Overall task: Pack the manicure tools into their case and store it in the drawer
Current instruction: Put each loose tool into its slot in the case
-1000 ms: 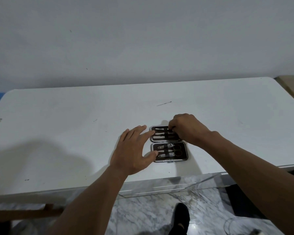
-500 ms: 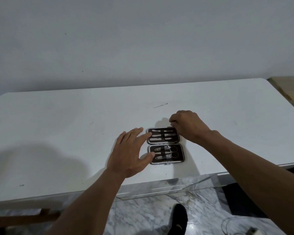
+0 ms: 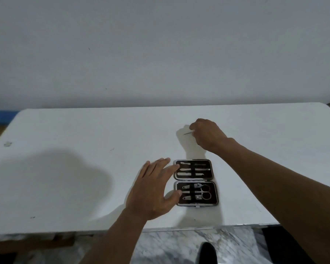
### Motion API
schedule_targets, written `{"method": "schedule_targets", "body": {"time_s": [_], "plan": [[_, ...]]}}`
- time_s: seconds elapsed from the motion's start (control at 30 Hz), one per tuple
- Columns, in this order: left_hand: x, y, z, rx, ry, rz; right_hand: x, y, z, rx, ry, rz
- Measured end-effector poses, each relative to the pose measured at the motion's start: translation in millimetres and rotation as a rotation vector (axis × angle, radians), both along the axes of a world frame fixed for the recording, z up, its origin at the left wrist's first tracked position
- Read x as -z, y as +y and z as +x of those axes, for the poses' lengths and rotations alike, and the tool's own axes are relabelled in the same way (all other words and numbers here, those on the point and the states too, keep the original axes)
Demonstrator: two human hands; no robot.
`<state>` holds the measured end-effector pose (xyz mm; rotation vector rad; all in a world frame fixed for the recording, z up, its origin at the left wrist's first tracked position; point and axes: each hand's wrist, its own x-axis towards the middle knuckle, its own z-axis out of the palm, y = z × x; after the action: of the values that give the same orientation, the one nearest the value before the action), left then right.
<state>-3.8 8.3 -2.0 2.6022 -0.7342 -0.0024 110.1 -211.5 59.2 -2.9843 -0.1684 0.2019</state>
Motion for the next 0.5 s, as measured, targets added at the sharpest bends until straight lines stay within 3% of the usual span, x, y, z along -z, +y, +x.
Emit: {"method": "schedule_targets", "body": {"time_s": [0.5], "plan": [[0, -1, 0, -0.004, -0.014, 0.01, -12, 13, 17, 0.079, 0.115, -0.122]]}}
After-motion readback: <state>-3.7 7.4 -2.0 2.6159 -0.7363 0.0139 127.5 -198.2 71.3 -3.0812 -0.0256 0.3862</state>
